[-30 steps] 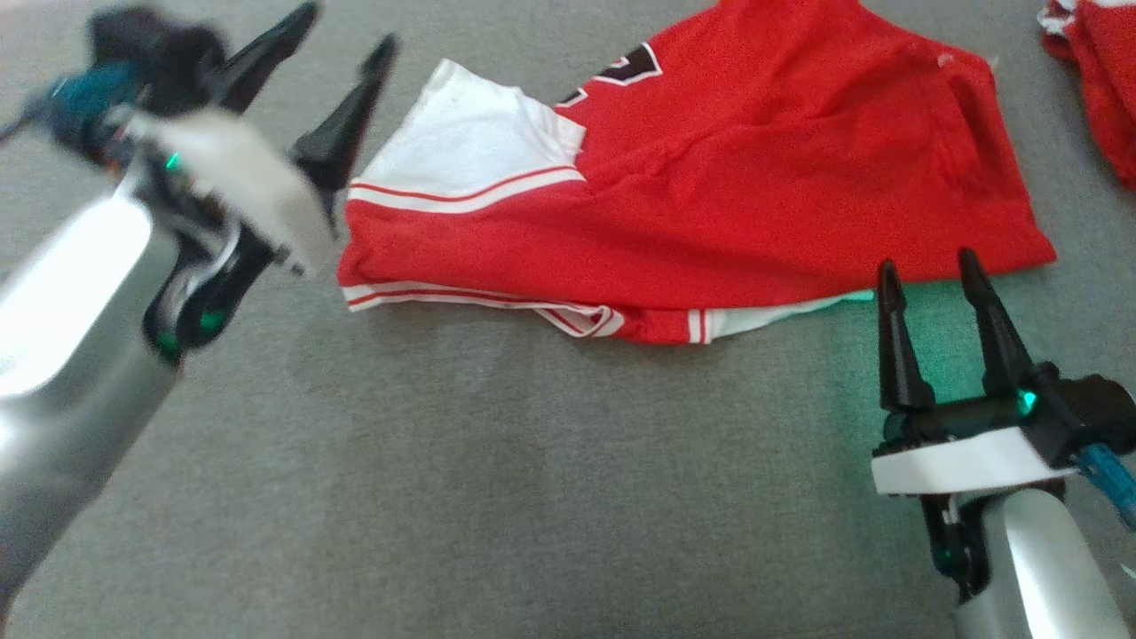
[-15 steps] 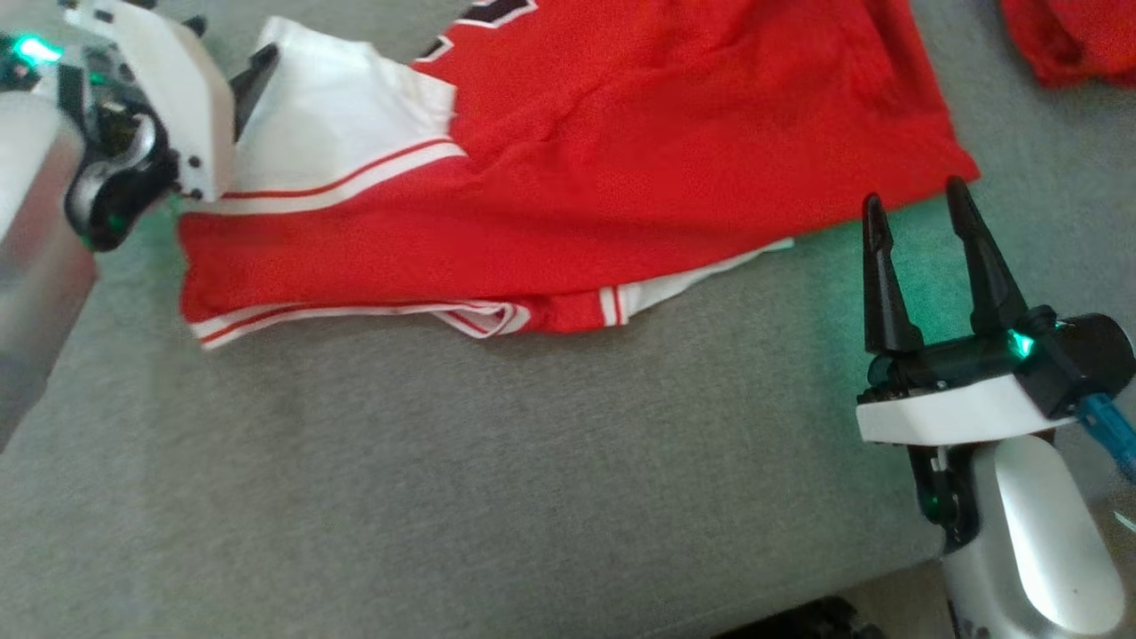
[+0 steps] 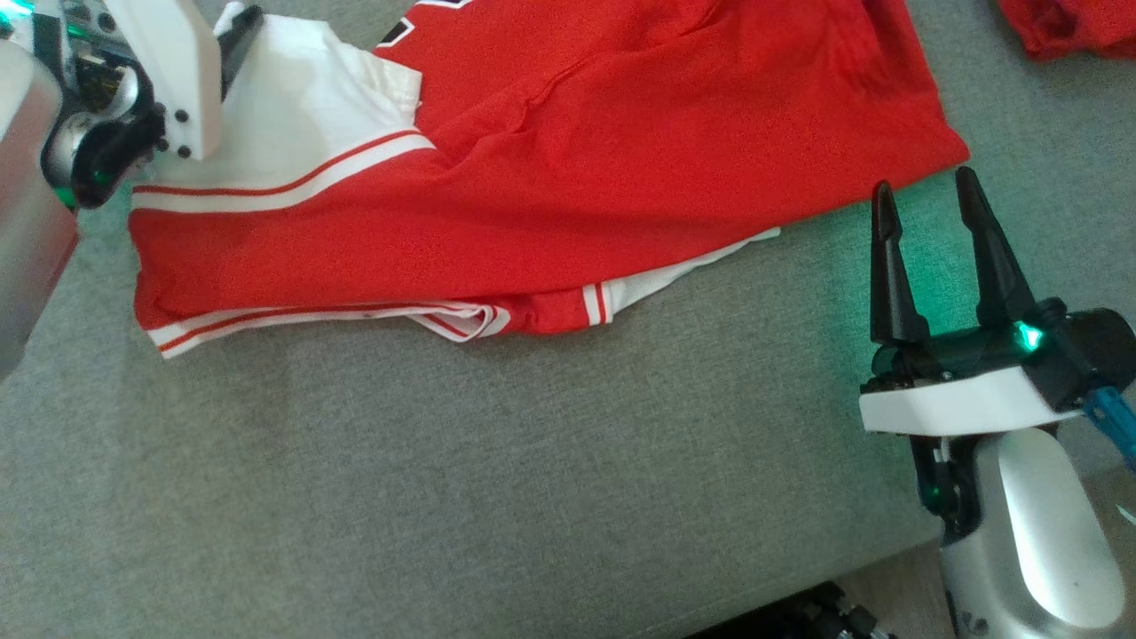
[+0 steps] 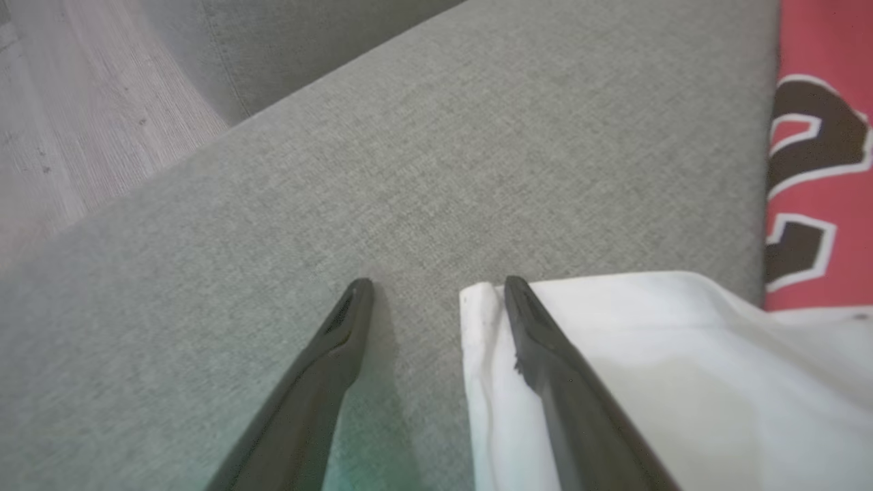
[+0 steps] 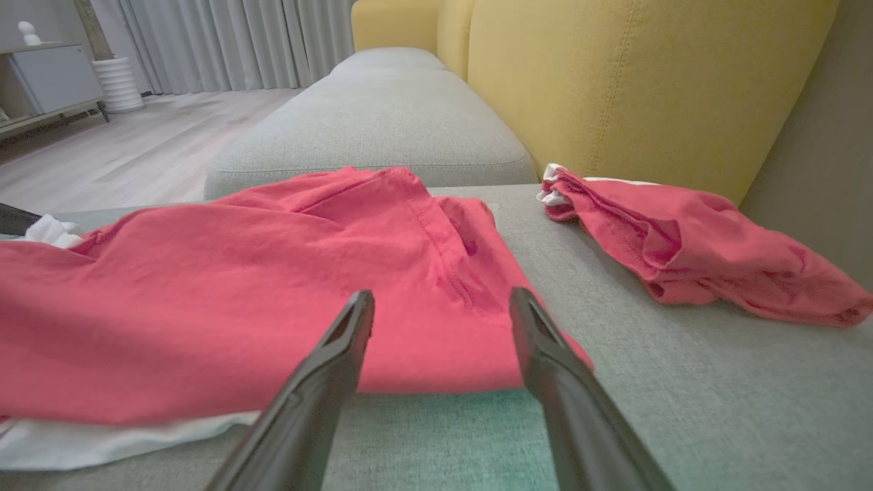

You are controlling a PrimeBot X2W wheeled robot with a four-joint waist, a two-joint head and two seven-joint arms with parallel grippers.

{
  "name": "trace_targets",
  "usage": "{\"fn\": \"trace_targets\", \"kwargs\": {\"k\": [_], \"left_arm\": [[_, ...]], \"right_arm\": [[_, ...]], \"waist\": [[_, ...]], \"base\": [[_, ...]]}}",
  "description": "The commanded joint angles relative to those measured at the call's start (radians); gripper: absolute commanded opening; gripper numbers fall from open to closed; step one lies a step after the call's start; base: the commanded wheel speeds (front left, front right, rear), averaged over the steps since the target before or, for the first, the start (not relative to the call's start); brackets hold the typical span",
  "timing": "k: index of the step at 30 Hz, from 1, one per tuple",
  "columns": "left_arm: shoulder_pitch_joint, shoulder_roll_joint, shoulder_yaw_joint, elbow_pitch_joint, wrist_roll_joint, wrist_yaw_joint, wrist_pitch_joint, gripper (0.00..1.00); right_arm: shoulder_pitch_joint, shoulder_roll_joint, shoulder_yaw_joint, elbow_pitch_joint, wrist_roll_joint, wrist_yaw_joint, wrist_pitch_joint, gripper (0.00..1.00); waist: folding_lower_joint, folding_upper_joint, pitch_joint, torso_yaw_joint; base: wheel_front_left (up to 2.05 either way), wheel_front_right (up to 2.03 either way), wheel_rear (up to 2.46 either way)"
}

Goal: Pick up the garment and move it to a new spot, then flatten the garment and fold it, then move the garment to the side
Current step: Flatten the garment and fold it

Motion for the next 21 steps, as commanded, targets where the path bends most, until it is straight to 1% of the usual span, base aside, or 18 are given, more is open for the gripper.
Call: {"fn": "trace_targets", "kwargs": {"k": [1, 6, 10, 11, 12, 13, 14, 16, 21], "left_arm": [[0.022, 0.03, -0.021, -0.024, -0.017, -0.007, 0.046, 1.0], [0.009, 0.054, -0.039, -0.077, -0.051, -0.007, 0.056, 1.0], [0.007, 0.063, -0.059, -0.101, -0.053, -0.007, 0.057, 1.0], [0.007, 0.066, -0.069, -0.108, -0.052, -0.007, 0.061, 0.92], [0.008, 0.069, -0.077, -0.114, -0.053, -0.007, 0.064, 0.64], [0.009, 0.07, -0.083, -0.117, -0.055, -0.007, 0.063, 0.29], [0.01, 0.07, -0.084, -0.115, -0.061, -0.007, 0.062, 0.0], [0.004, 0.072, -0.09, -0.118, -0.049, -0.007, 0.029, 0.0], [-0.015, 0.093, -0.106, -0.153, 0.005, -0.007, -0.158, 0.0]], "right_arm": [[-0.005, 0.001, 0.013, -0.03, 0.0, 0.007, -0.006, 1.0], [-0.005, 0.002, 0.006, -0.032, -0.003, 0.007, -0.006, 1.0], [-0.004, 0.002, 0.003, -0.033, -0.004, 0.007, -0.006, 1.0], [-0.005, 0.003, 0.003, -0.034, -0.004, 0.007, -0.006, 1.0], [-0.006, 0.003, 0.004, -0.035, -0.004, 0.007, -0.006, 1.0], [-0.007, 0.003, 0.005, -0.036, -0.003, 0.007, -0.006, 1.0], [-0.01, 0.003, 0.005, -0.039, -0.002, 0.007, -0.006, 1.0], [-0.017, 0.004, -0.001, -0.048, 0.002, 0.007, -0.006, 1.0], [-0.051, -0.004, -0.016, -0.065, 0.019, 0.007, -0.006, 1.0]], "waist": [[0.0, 0.0, -0.003, 0.003], [0.0, 0.0, -0.008, 0.009], [0.0, 0.0, -0.008, 0.013], [0.0, 0.0, -0.006, 0.013], [0.0, 0.0, -0.004, 0.013], [0.0, 0.0, -0.002, 0.014], [0.0, 0.0, -0.001, 0.015], [0.0, 0.0, 0.001, 0.019], [0.0, 0.0, -0.01, 0.045]], "base": [[0.0, 0.0, 0.0], [0.0, 0.0, 0.0], [0.0, 0.0, 0.0], [0.0, 0.0, 0.0], [0.0, 0.0, 0.0], [0.0, 0.0, 0.0], [0.0, 0.0, 0.0], [0.0, 0.0, 0.0], [0.0, 0.0, 0.0]]}}
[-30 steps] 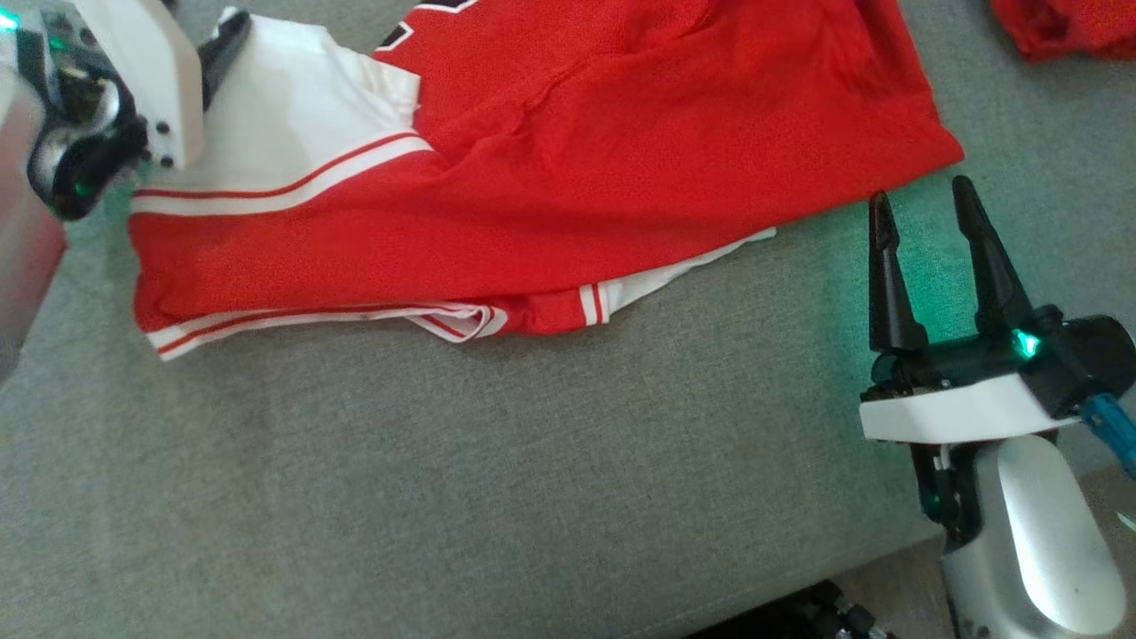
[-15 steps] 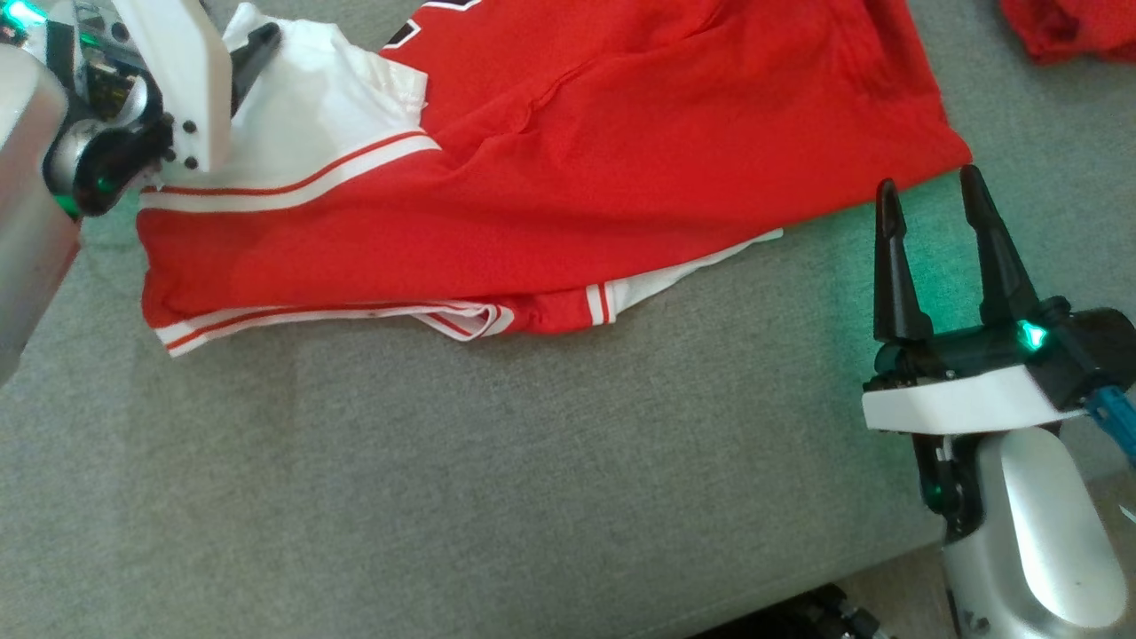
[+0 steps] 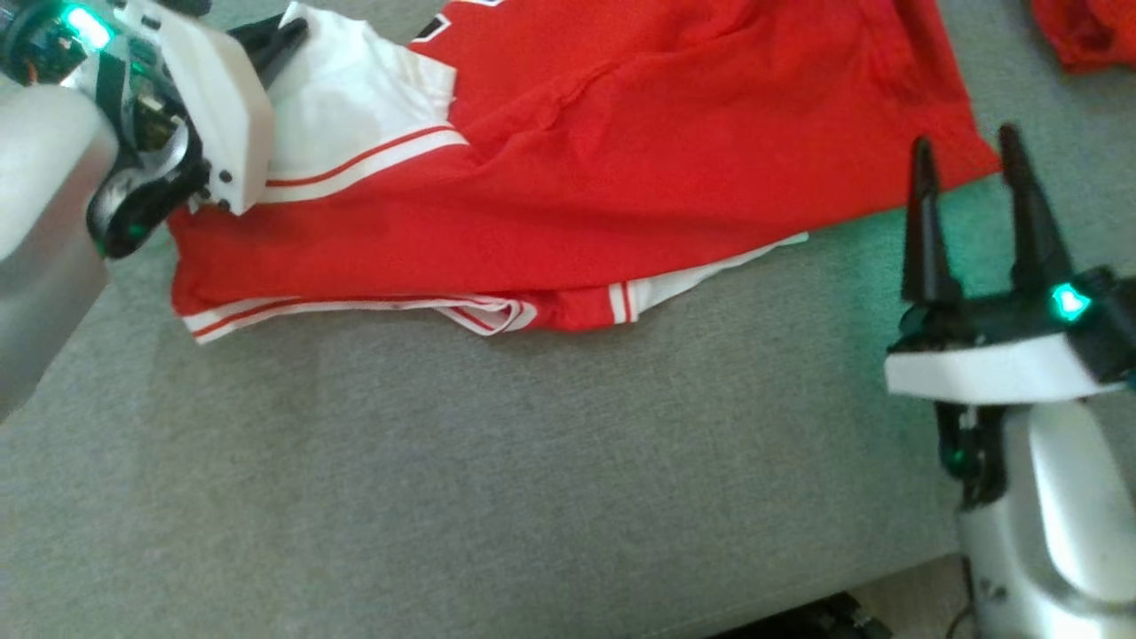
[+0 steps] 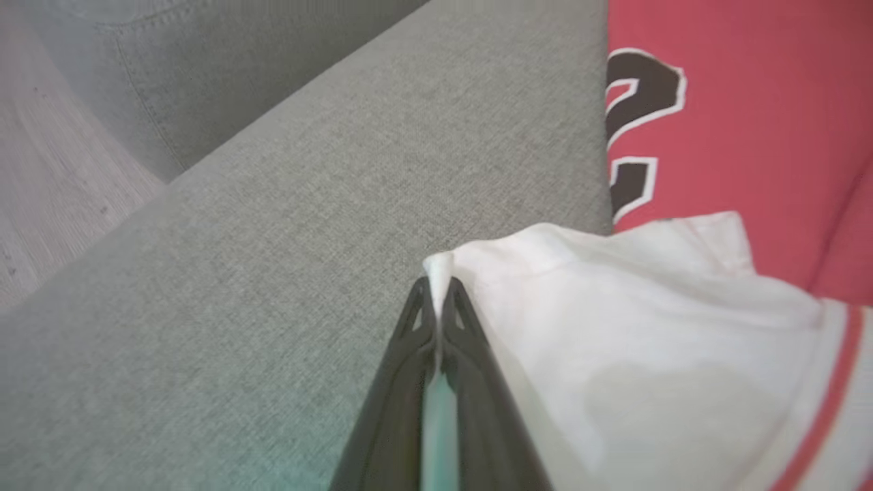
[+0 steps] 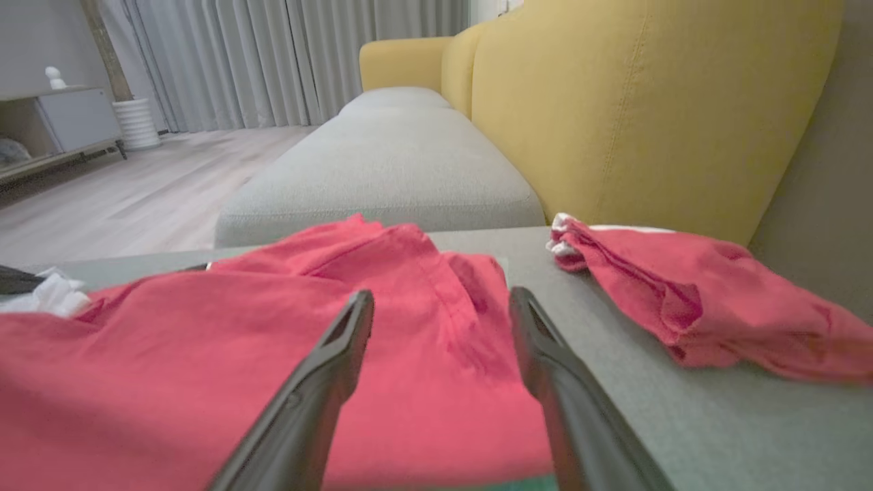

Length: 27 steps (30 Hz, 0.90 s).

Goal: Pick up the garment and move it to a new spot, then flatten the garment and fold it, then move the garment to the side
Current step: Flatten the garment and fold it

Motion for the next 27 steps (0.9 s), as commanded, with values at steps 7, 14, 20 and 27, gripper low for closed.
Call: {"fn": "trace_targets", "kwargs": {"k": [7, 14, 20, 27], "left_arm": [[-0.038, 0.101, 0.031, -0.108, 0.012, 0.002, -0.149, 0.0], [-0.04, 0.149, 0.039, -0.196, 0.016, 0.003, -0.203, 0.0], [-0.035, 0.167, 0.04, -0.252, 0.02, 0.016, -0.206, 0.0], [-0.031, 0.18, 0.038, -0.298, 0.02, 0.033, -0.198, 0.0]], "right_arm": [[-0.172, -0.185, 0.097, 0.122, 0.089, 0.007, -0.006, 1.0], [-0.486, -0.486, 0.495, 0.347, 0.394, 0.007, 0.114, 1.0], [-0.654, -0.602, 0.736, 0.42, 0.565, 0.007, 0.199, 1.0], [-0.784, -0.642, 0.929, 0.508, 0.697, 0.007, 0.207, 0.8]], "waist": [[-0.0001, 0.0, -0.009, 0.046], [-0.0001, 0.0, -0.008, 0.1], [-0.0001, 0.0, 0.003, 0.134], [-0.0001, 0.0, 0.011, 0.158]], "base": [[0.0, 0.0, 0.0], [0.0, 0.0, 0.0], [0.0, 0.0, 0.0], [0.0, 0.0, 0.0]]}}
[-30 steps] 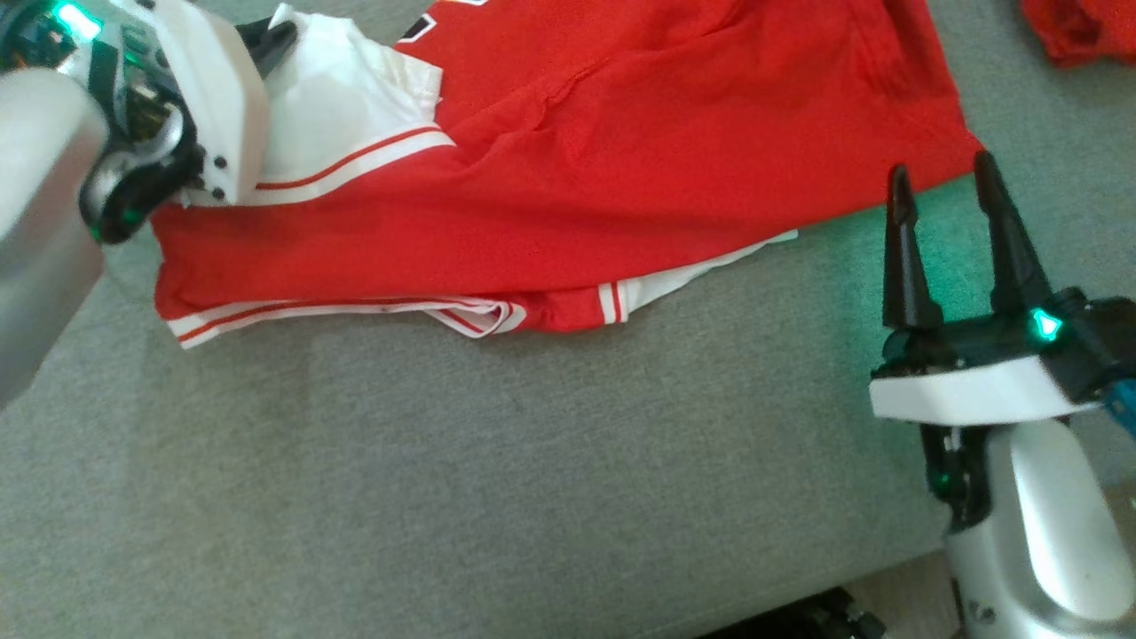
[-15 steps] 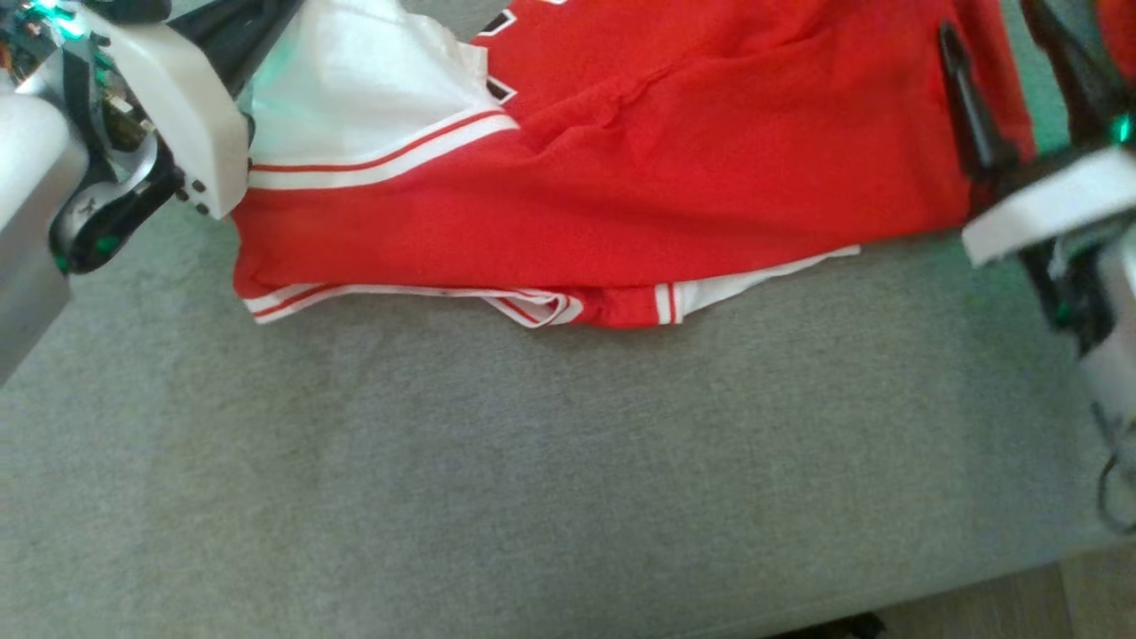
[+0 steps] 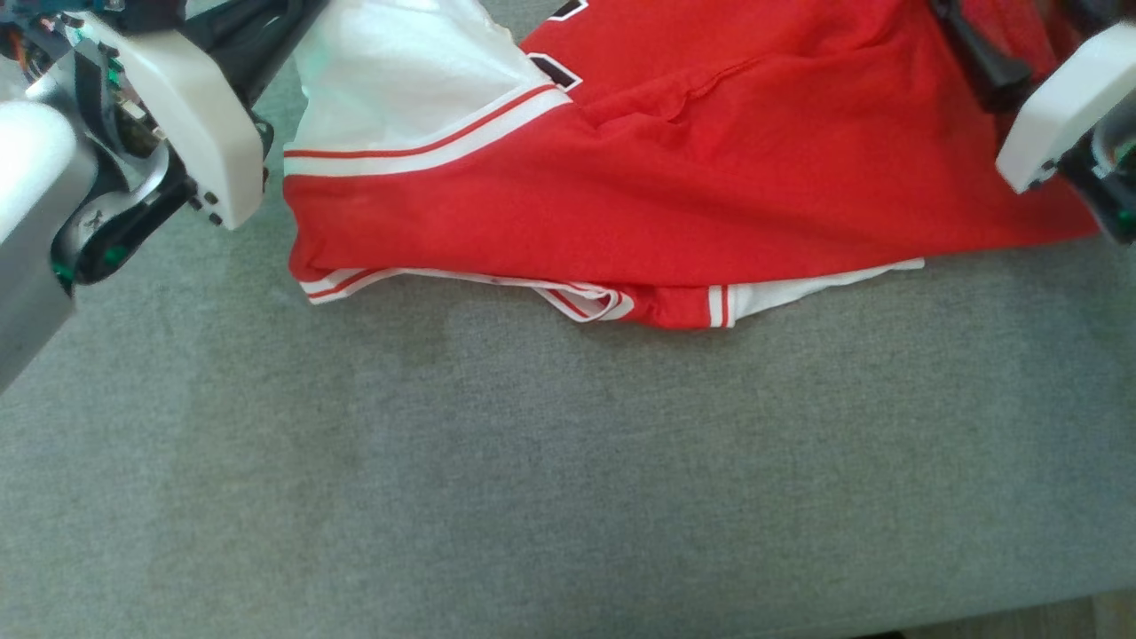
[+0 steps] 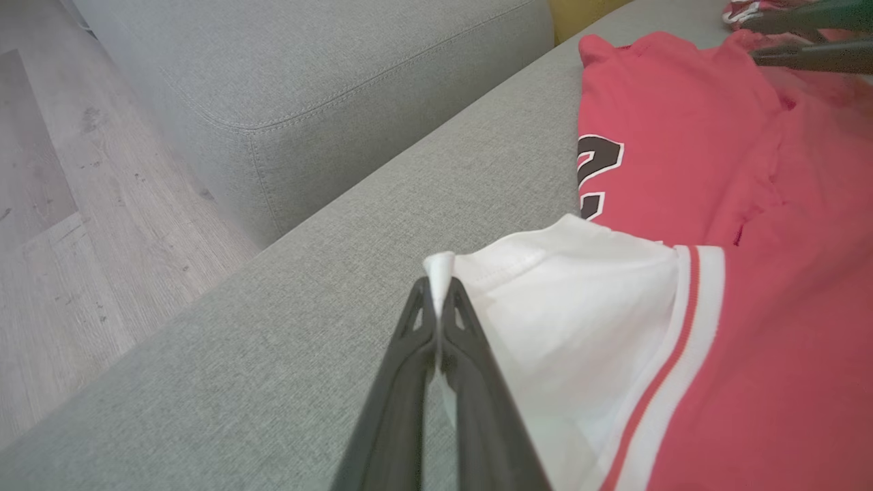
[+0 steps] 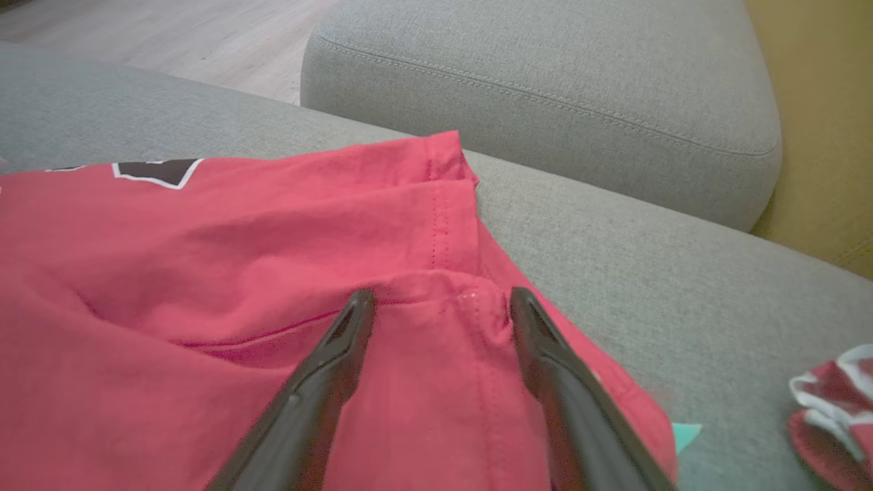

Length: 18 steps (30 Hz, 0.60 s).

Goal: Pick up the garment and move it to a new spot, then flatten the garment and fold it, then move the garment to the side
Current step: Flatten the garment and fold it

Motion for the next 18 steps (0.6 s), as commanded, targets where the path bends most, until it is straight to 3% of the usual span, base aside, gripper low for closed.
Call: {"fn": "trace_targets", "kwargs": {"k": [1, 2, 3, 11, 18], "left_arm": [[-0.035, 0.051, 0.049, -0.021, 0.006, 0.01, -0.002, 0.0], [-0.033, 0.053, 0.049, -0.024, 0.005, 0.012, -0.002, 0.0], [-0.032, 0.054, 0.048, -0.025, 0.005, 0.013, -0.002, 0.0], [-0.018, 0.071, 0.051, -0.029, 0.008, 0.023, -0.024, 0.0], [-0.013, 0.099, 0.076, -0.04, 0.05, 0.047, -0.127, 0.0]], "right_arm": [[-0.007, -0.039, 0.019, 0.001, 0.025, 0.007, -0.019, 0.71], [-0.016, -0.041, 0.037, 0.008, 0.036, 0.007, -0.025, 0.26], [-0.024, -0.044, 0.055, 0.016, 0.046, 0.007, -0.031, 0.0], [-0.059, -0.05, 0.157, 0.065, 0.115, 0.007, -0.08, 0.0], [-0.101, -0.071, 0.19, 0.059, 0.198, 0.007, -0.174, 0.0]], "waist": [[-0.0001, 0.0, -0.001, 0.003], [-0.0001, 0.0, -0.001, 0.004], [-0.0001, 0.0, -0.002, 0.005], [-0.0001, 0.0, -0.029, 0.006], [-0.0001, 0.0, -0.095, -0.007]], "base": [[0.0, 0.0, 0.0], [0.0, 0.0, 0.0], [0.0, 0.0, 0.0], [0.0, 0.0, 0.0], [0.0, 0.0, 0.0]]}}
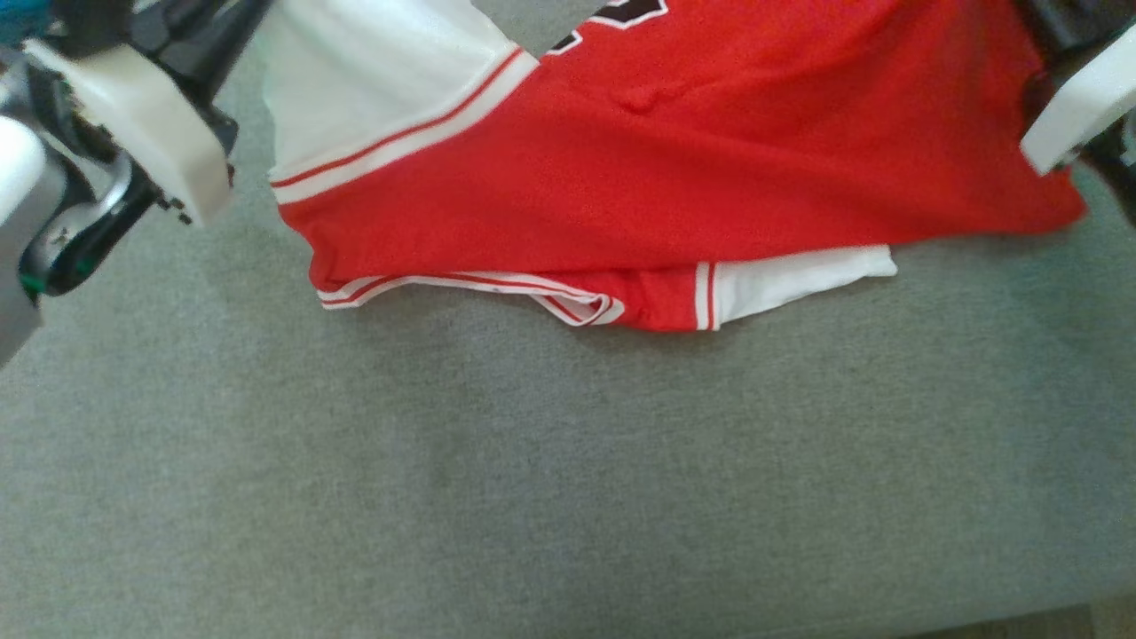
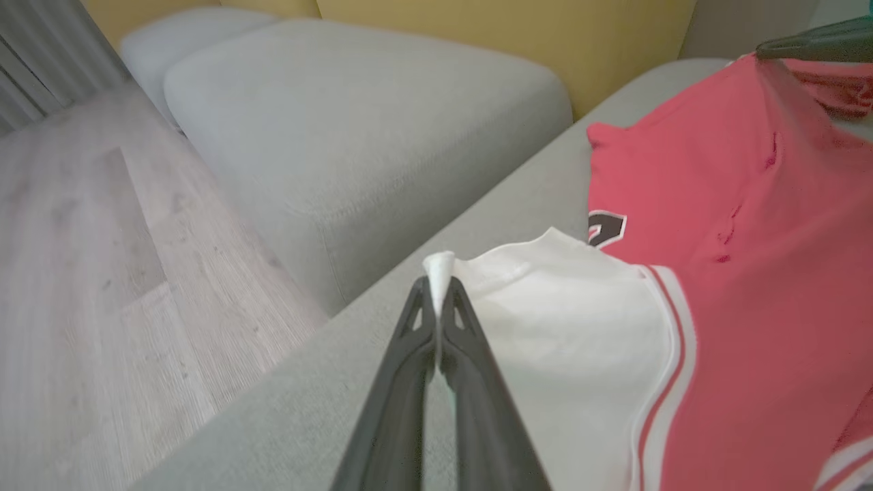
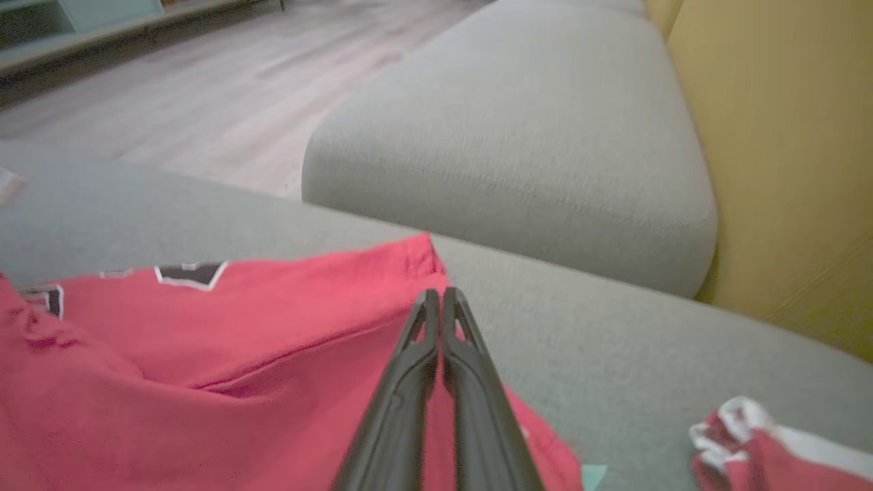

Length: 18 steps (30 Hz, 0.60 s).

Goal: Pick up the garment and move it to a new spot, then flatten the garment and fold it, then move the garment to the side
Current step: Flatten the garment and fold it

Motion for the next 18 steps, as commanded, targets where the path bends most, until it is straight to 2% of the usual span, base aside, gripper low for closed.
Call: {"fn": "trace_targets", "kwargs": {"k": [1, 8, 14, 18], "left_arm": [[-0.035, 0.056, 0.069, -0.02, 0.009, 0.009, -0.019, 0.0], [-0.063, 0.137, 0.119, -0.098, 0.057, 0.041, -0.11, 0.0], [-0.125, 0.226, 0.189, -0.216, 0.071, 0.063, -0.146, 0.0], [-0.179, 0.272, 0.237, -0.292, 0.072, 0.07, -0.148, 0.0]], "right_arm": [[-0.009, -0.043, -0.01, -0.013, 0.013, 0.007, -0.016, 0.0], [-0.034, -0.103, -0.105, -0.083, 0.069, 0.007, -0.056, 0.0], [-0.025, -0.198, -0.238, -0.17, 0.045, 0.007, -0.057, 0.0], [-0.031, -0.271, -0.288, -0.249, 0.008, 0.007, -0.057, 0.0]], "waist": [[0.0, 0.0, -0.024, -0.008], [0.0, 0.0, -0.12, -0.034], [0.0, 0.0, -0.185, -0.039], [0.0, 0.0, -0.217, -0.035]], "base": [[0.0, 0.0, 0.0], [0.0, 0.0, 0.0], [0.0, 0.0, 0.0], [0.0, 0.0, 0.0]]}}
